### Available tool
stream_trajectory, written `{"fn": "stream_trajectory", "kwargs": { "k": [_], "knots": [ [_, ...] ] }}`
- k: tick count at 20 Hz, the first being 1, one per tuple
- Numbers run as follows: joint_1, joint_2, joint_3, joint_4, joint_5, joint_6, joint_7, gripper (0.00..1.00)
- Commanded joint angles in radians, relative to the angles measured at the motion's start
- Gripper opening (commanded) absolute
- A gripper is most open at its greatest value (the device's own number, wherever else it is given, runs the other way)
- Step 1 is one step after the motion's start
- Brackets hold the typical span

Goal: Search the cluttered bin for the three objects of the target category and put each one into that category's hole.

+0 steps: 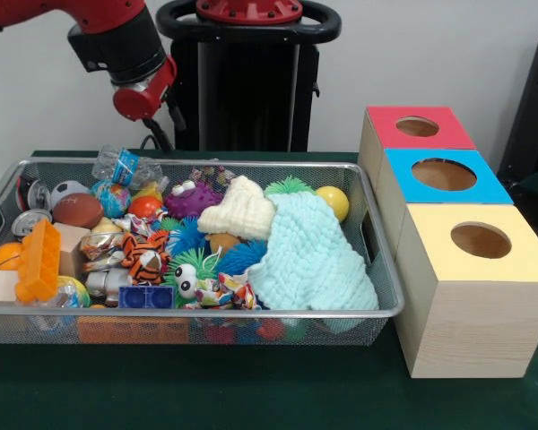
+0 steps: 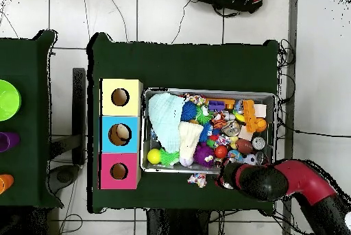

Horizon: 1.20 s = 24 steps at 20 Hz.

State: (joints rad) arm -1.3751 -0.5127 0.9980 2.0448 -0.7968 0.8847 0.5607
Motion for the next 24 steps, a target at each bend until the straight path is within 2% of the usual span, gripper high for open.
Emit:
{"fn": "stream_trajectory", "kwargs": {
  "k": [1, 4, 9, 16, 22, 24],
  "knots": [
    [0.022, 0.026, 0.034, -0.19, 0.006, 0.097, -0.286, 1.0],
    [0.022, 0.042, 0.028, -0.202, -0.011, 0.074, -0.292, 1.0],
    [0.012, 0.02, 0.038, -0.183, -0.032, 0.037, -0.281, 1.0],
    [-0.002, 0.049, 0.027, -0.185, -0.057, 0.043, -0.338, 1.0],
    [-0.02, 0.094, -0.002, -0.164, -0.143, -0.043, -0.342, 1.0],
    [-0.024, 0.128, -0.019, -0.181, -0.173, -0.063, -0.35, 1.0]
  ]
}}
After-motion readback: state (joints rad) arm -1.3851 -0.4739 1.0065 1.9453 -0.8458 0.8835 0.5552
